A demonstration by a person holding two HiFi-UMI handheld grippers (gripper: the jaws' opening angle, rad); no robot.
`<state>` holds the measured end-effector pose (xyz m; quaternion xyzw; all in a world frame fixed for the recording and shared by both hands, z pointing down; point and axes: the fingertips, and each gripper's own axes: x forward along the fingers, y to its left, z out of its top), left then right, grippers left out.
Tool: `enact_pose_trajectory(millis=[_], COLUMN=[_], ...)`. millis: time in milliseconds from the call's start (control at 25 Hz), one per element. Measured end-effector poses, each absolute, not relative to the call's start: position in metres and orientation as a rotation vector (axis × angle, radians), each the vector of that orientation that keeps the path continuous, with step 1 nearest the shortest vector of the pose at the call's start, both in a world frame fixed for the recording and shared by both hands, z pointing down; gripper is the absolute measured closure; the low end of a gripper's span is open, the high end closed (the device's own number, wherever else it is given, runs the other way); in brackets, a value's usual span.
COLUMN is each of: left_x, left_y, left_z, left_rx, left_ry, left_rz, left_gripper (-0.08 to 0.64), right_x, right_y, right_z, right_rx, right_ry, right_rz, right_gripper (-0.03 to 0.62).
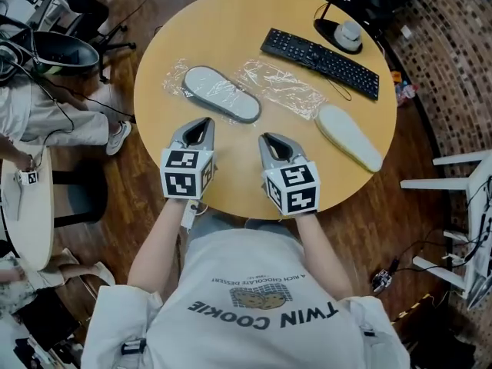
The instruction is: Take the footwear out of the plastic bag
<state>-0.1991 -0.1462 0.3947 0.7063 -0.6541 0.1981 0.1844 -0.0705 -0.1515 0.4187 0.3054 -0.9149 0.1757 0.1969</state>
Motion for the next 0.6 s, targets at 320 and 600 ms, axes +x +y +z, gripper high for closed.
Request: enact_pose_trajectory(millis=[320, 600], left_x=[-0.289, -0.345], left_y=[-0.205, -0.254], left_z=[0.4, 0.439], left_rx=[1.922, 1.917], left_ry=[-1.932, -1.849], left_rz=[0.77, 0.883], left_gripper=[0.554, 0.554], right_x=[-0.088, -0.111], right_y=[-0.182, -0.206], right_z=[0.432, 0.447], right_rx=[0.84, 0.884], right_ry=[-2.56, -2.519], right_rz=[0.574, 0.649], right_gripper=[0.578, 0.566])
